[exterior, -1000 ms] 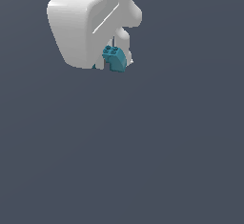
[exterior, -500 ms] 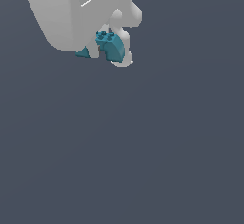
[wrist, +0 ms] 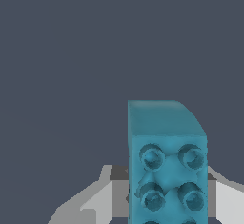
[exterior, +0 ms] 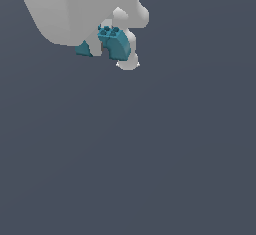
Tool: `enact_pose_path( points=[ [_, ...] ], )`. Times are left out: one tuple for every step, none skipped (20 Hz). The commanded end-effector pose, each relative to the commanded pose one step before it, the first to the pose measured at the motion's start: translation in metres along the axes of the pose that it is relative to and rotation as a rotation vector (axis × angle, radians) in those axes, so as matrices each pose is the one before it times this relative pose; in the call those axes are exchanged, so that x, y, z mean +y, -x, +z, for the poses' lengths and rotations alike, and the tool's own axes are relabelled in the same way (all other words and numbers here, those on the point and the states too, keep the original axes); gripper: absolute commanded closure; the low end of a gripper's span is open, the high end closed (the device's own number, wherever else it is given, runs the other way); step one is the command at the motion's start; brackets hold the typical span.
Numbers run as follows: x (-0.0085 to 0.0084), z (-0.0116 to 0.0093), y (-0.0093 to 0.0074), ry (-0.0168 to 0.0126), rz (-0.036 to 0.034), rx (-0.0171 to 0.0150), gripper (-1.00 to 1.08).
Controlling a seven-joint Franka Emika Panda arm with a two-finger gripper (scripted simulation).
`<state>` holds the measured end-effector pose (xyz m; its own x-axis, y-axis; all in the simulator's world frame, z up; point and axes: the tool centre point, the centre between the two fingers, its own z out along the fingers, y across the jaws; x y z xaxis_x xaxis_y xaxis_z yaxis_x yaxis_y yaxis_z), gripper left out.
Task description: Pick up the object and move it to a goal position.
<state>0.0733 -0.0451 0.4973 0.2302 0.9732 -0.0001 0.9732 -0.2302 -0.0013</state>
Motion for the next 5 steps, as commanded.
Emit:
enact_pose_path(
  points=[
    [0.00049,-0.00191,0.00003,0.00121,-0.00008,0.00009,1.08],
    [0.00014,-0.00021,0.00003,0.00000,0.00000,0.00000,1.08],
    [0.00010,-0.00014,0.00002,0.00000,0.00000,0.00000,1.08],
    [0.00006,-0.00008,0.00001,0.00000,0.00000,0.00000,1.08],
    [0.00002,-0.00003,0.00000,0.00000,0.00000,0.00000,1.08]
  ],
)
